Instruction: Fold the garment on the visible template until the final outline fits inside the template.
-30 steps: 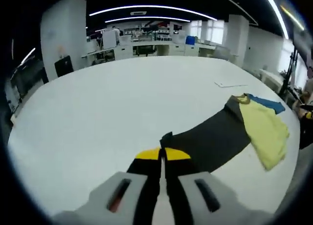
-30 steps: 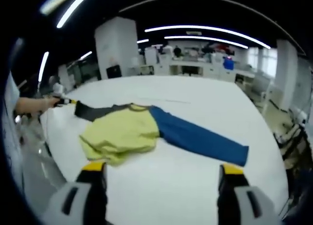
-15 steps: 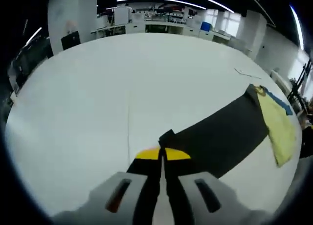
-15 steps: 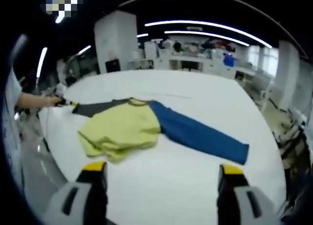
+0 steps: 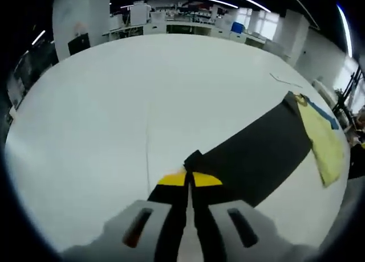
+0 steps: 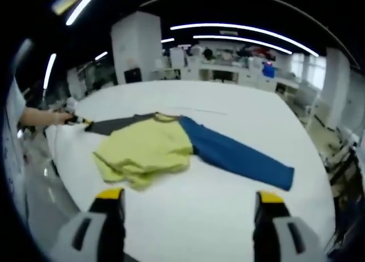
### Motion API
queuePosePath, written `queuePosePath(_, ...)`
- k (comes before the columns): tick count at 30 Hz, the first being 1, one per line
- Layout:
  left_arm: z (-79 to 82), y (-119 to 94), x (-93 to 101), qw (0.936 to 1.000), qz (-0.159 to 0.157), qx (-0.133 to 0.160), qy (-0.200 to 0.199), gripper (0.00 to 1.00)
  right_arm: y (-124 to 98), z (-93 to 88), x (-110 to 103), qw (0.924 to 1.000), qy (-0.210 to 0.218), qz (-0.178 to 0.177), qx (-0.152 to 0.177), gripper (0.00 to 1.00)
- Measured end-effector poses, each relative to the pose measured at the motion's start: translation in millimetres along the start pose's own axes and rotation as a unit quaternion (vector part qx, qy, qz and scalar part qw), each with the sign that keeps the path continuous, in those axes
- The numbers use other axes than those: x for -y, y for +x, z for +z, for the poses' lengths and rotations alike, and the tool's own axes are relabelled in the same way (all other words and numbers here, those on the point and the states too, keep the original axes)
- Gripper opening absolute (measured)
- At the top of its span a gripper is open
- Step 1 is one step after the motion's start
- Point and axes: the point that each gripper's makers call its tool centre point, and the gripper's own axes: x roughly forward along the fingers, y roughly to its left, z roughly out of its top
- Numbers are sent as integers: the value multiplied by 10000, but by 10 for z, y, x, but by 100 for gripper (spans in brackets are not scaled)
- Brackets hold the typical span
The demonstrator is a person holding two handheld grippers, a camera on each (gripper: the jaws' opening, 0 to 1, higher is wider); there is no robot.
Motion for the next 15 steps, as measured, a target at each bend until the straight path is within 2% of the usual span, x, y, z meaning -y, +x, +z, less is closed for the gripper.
queuePosePath(2,2,-18,-6,10000,-18,65,-9,17,-11,21,-9,10000,42,-19,69,94)
queuePosePath(3,6,-19,4,9999,-50,108,-56,30,-13,21,-22,10000,37,-32,87,94)
queuePosePath(5,27,-72,113,9995,-179,251,-121,41,-10,6,-48,9999,38,-36,88,94)
queuePosePath(7,81,-71,198,9985,-217,443,240,46,-10,-18,-93,9999,51,-42,99,94)
queuePosePath(10,42,-61,325,9955,-261,390,824,56,-8,-22,-84,9996,166,-45,211,94)
queuePosePath(12,-29,-65,468,9910,-281,297,1275,54,-13,-39,-96,9995,199,-61,237,94)
queuePosePath(15,-40,-8,491,9862,-217,264,1622,52,-30,-68,-126,9995,216,-72,237,94)
